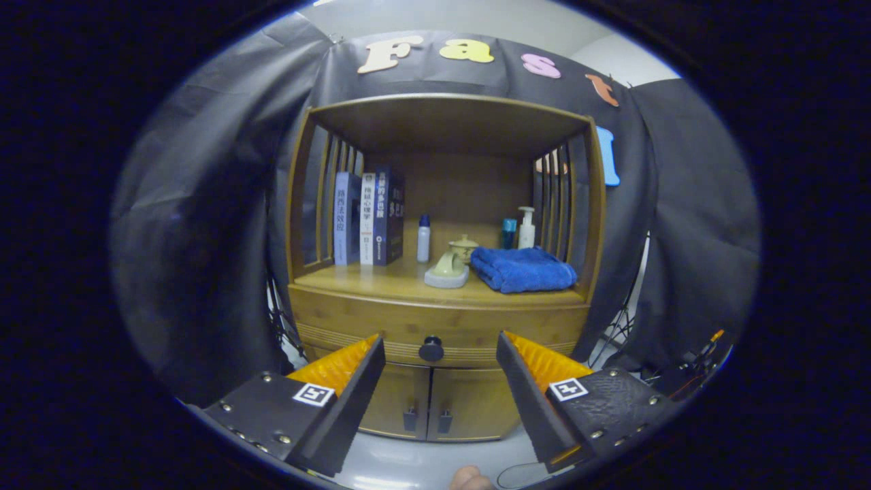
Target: Pull open the drawer, take out the items inside it, and place them on the countertop above the cabinet.
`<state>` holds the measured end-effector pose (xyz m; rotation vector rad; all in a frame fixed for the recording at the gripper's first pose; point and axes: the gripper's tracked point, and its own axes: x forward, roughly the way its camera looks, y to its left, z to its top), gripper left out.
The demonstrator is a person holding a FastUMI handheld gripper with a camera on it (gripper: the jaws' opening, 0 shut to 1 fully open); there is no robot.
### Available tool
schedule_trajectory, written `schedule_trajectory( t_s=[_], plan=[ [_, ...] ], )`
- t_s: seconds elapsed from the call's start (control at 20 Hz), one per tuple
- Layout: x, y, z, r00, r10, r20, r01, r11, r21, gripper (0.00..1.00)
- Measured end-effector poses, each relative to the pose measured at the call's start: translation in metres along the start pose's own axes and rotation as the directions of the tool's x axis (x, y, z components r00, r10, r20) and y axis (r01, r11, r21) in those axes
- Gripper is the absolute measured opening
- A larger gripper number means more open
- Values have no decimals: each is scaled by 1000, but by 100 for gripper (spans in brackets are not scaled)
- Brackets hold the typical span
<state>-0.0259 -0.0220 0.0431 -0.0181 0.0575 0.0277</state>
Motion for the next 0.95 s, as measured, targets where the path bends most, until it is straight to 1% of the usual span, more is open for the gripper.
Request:
schedule_trajectory(
  t_s=[0.1,0.25,0.4,0.5,0.6,0.75,0.95],
  plan=[
    [-20,-2,31,999,13,33,-14,1000,20,99],
    [-45,-17,74,996,-9,94,6,999,35,99],
    [-64,-28,105,989,-4,149,-2,999,39,99],
    [-74,-37,116,988,-3,157,-5,999,51,99],
    [-79,-50,121,988,-20,154,10,998,64,99],
    [-81,-59,123,987,-18,157,2,995,98,99],
    [-76,-77,115,989,-46,142,31,994,103,99]
  ],
)
